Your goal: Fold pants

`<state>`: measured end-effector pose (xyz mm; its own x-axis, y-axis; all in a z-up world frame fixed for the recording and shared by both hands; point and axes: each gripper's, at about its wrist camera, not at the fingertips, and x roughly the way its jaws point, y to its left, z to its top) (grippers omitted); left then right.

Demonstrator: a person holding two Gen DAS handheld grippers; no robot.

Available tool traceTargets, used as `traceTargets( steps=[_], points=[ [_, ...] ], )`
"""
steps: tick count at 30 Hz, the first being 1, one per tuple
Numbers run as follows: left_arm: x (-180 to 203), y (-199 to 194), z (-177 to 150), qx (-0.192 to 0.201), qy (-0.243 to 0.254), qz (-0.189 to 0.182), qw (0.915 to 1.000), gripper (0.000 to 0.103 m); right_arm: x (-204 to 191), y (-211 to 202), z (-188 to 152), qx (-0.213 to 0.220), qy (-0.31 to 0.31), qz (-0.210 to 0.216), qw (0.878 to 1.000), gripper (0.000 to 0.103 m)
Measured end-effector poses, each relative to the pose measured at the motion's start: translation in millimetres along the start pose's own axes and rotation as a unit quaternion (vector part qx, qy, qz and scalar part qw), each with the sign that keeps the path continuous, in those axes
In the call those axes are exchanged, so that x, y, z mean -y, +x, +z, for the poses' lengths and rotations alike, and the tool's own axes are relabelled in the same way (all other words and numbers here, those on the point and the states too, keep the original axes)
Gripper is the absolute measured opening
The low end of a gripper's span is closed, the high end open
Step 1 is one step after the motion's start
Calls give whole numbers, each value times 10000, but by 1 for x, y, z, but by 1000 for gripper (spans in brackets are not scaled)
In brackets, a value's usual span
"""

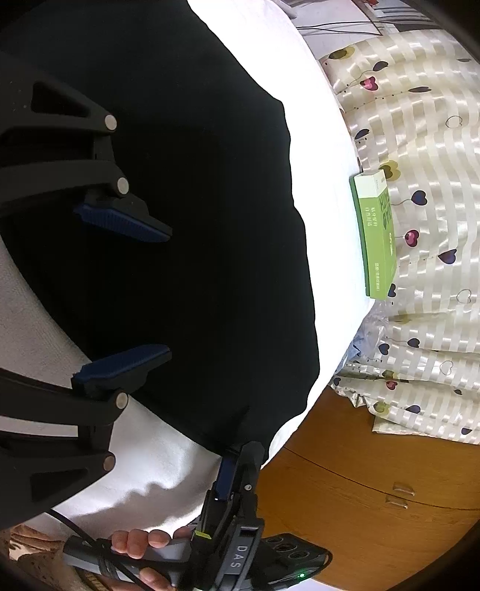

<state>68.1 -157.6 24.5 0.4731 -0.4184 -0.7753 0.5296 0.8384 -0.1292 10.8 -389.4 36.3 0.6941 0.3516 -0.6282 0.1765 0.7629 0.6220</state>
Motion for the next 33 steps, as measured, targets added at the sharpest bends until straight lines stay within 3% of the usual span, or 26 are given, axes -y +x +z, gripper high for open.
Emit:
traceTargets(
  steps=[9, 11, 15, 22, 28, 33],
  points=[
    [0, 0, 2, -38, -33, -47, 10000, 61, 10, 4, 25, 204, 237, -283, 9991, 53],
    [0, 1, 4, -71, -34, -53, 10000, 61, 12, 4, 26, 235, 245, -322, 9989, 48],
    [1, 1, 10, -71, -61, -170, 9998, 61, 17, 5, 27, 256, 308, -385, 9985, 27],
    [12, 13, 33, -129, 124, -413, 9990, 61, 10, 4, 27, 340, 46, -366, 9987, 9],
    [19, 20, 70, -52, 44, -881, 9961, 61, -19, 6, 23, 357, -713, -229, 9966, 6],
    [16, 32, 100, -150, -206, -1307, 9911, 61, -30, 12, 19, 262, -981, -176, 9947, 6]
  ],
)
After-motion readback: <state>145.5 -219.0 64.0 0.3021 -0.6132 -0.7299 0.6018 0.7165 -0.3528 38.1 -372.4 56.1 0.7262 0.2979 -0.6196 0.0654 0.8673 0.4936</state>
